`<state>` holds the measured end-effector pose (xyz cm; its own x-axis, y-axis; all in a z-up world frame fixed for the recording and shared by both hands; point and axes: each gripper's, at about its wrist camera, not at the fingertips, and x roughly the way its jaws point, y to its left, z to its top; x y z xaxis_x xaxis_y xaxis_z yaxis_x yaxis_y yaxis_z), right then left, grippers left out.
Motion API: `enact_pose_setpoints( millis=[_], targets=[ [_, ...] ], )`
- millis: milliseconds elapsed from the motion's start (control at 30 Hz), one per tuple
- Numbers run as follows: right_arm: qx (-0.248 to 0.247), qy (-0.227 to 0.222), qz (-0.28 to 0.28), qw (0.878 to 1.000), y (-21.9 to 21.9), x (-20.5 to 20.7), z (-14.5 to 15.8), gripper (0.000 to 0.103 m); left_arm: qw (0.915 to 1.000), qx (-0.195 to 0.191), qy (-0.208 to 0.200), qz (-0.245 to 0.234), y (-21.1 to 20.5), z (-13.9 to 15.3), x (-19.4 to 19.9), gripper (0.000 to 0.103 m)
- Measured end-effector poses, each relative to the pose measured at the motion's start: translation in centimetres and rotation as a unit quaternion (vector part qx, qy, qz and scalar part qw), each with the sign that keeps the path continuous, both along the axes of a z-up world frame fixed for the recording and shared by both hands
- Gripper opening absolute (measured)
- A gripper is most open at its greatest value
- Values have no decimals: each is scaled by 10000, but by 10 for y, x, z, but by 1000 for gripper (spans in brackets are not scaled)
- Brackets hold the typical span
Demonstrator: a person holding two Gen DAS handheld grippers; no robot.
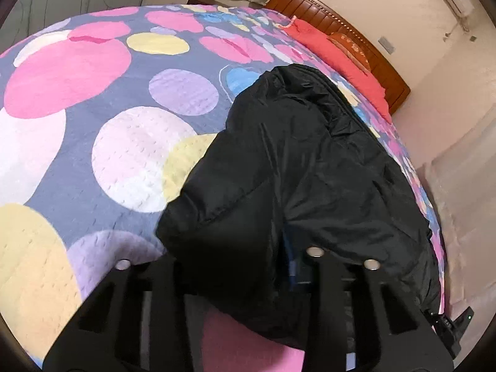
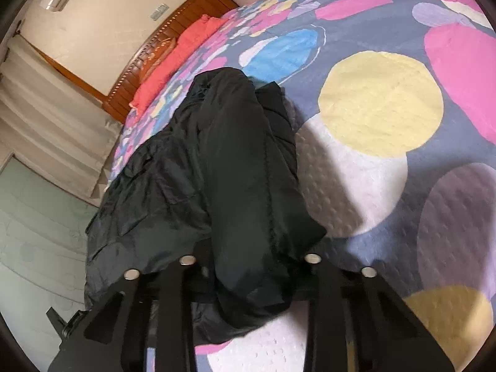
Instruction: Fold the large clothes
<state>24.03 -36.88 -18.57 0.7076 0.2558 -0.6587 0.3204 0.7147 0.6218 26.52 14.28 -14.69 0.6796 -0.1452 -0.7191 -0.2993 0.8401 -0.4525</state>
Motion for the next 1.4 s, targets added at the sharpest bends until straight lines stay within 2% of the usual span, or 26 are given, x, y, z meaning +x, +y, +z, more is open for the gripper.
enact_pose_setpoints(
  millis=[133, 300, 533, 800, 967, 1133, 1233, 1267, 1400],
  targets=[
    [-47, -38, 59, 10000, 2, -20, 5, 25, 9999, -144, -14, -22, 4, 4, -16, 25],
    [-57, -16, 171, 9998, 3, -56, 8, 25, 9996, -248, 67, -84, 11, 8, -55, 25],
    [-46, 63, 309, 9995, 5, -114, 9, 25, 9988, -465, 163, -48, 22, 10, -124, 25],
    [26, 164, 448, 9989, -1, -167, 6, 25, 9980, -557, 247, -138, 25, 6, -193, 25],
    [14, 188, 457, 9988, 0, -183, 3, 26, 9983, -513, 242, -147, 25, 6, -215, 27],
    [128, 276, 410, 9987, -2, -179, 5, 35, 9981, -508, 313, -143, 28, 5, -215, 37],
    [-50, 327, 402, 9986, -2, -185, 10, 44, 9981, -471, 345, -202, 30, 9, -220, 52],
    [-111, 339, 383, 9986, -4, -189, 12, 46, 9980, -459, 345, -256, 32, 11, -223, 62],
    [-342, 363, 247, 9985, -14, -210, 20, 56, 9975, -458, 307, -435, 43, 17, -236, 71]
  ],
)
